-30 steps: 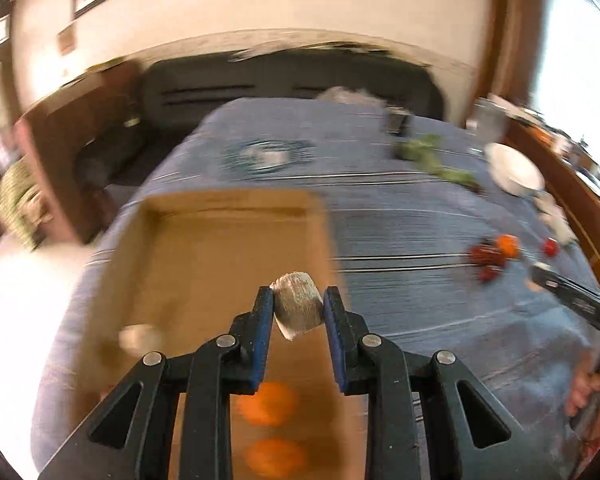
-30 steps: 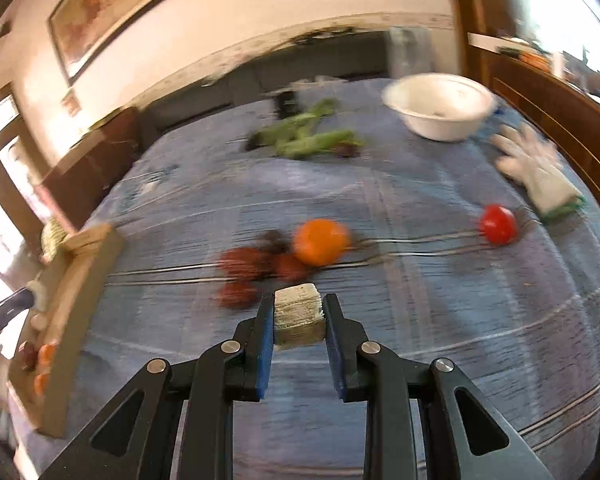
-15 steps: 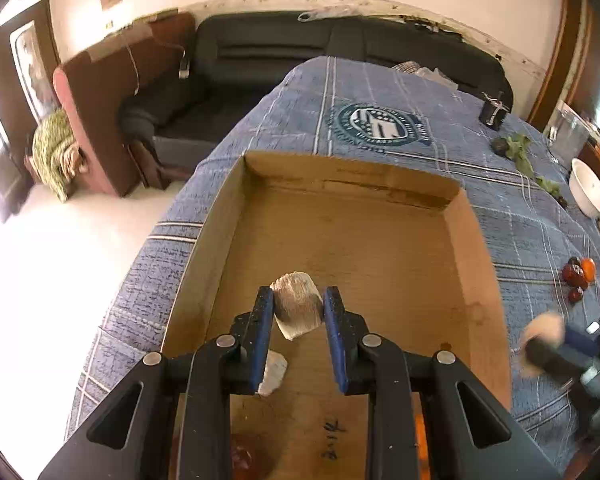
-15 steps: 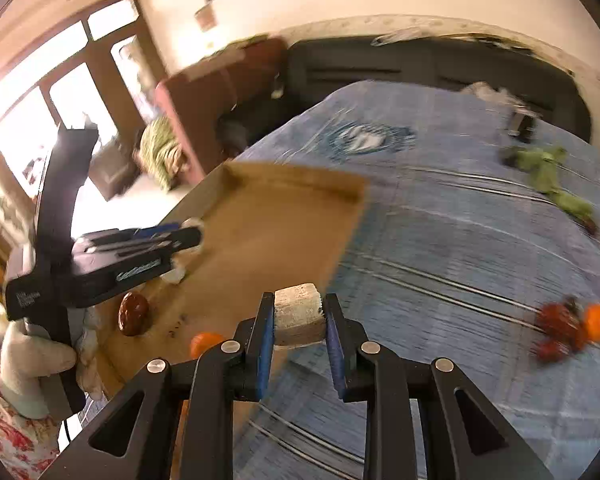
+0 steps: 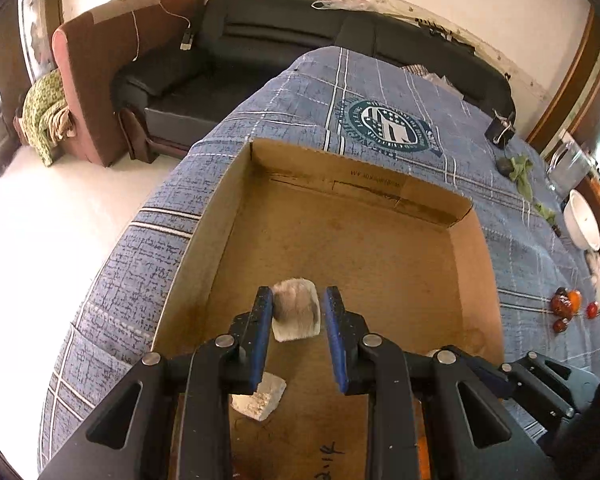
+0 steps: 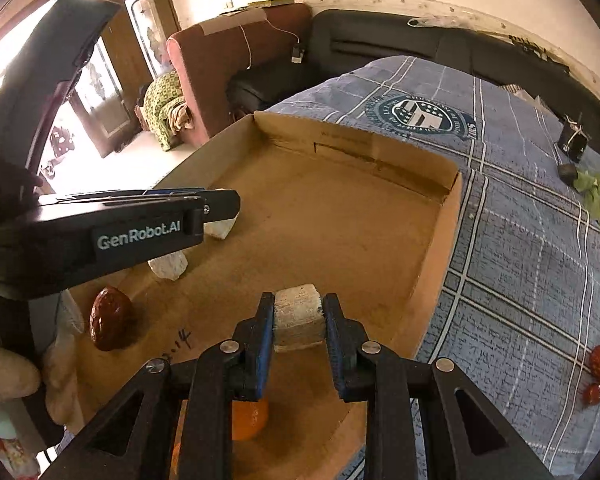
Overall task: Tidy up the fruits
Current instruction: 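Carry both white cubes over the tray and release them inside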
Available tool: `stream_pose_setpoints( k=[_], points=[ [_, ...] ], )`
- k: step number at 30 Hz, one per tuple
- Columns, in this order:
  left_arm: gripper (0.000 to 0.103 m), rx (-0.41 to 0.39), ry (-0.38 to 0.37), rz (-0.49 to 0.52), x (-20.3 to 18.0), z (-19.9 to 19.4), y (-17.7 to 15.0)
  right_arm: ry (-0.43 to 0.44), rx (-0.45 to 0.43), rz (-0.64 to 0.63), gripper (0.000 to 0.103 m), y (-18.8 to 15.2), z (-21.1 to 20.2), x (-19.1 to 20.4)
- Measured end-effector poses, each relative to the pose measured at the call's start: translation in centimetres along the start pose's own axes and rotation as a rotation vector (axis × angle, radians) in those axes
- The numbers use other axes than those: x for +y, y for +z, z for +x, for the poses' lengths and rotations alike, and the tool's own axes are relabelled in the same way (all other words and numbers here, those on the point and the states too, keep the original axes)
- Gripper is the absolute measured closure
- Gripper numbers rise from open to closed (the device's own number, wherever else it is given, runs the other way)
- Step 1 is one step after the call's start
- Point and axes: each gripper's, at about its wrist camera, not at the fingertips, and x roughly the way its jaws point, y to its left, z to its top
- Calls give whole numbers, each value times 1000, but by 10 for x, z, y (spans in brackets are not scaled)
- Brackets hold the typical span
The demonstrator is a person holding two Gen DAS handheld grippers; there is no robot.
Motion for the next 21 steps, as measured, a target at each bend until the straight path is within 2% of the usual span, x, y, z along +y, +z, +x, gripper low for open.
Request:
stream_pose_setpoints(
  k=[2, 4, 8, 11, 15, 21],
  points=[
    [74, -10, -9, -14, 2, -6, -1, -12, -10, -11, 71, 2, -2, 3],
    [69, -27, -21, -33, 4, -17, -2, -16, -29, -10, 61, 3, -8, 2],
    [56, -102, -32, -47, 3, -53, -5, -27, -82, 12, 59, 1, -36, -9],
    [47, -167, -46, -47, -2, -82, -13, -44, -131, 53, 50, -7, -63, -27],
    [44, -217, -87, -37, -19, -109, -28, -68, -169, 137, 45, -26, -95, -57],
    [44, -214, -129, 21, -65, -118, -55, -111, -168, 212, 43, -70, -127, -88]
  ],
)
